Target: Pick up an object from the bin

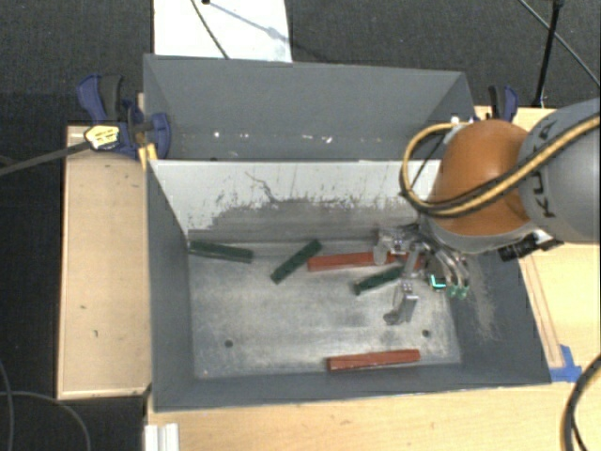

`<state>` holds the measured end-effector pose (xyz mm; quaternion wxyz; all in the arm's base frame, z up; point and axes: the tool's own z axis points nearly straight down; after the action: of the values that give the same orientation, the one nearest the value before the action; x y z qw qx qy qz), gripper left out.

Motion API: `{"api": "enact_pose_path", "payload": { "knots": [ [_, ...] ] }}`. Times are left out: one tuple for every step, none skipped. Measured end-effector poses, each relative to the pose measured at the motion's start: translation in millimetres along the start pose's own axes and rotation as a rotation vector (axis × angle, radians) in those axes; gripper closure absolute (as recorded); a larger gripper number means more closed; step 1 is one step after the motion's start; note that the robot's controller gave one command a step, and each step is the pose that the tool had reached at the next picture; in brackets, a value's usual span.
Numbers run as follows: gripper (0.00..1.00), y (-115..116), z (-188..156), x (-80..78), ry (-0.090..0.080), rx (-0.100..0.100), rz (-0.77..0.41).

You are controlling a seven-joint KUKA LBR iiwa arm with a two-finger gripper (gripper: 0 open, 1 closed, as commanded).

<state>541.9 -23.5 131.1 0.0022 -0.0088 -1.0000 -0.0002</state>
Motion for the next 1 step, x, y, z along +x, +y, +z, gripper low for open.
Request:
{"api": "enact_pose_path", "payload": {
  "knots": [
    [0.00,-16.5,63.3,-13.0,-0.005,0.000,0.046]
  ]
}}
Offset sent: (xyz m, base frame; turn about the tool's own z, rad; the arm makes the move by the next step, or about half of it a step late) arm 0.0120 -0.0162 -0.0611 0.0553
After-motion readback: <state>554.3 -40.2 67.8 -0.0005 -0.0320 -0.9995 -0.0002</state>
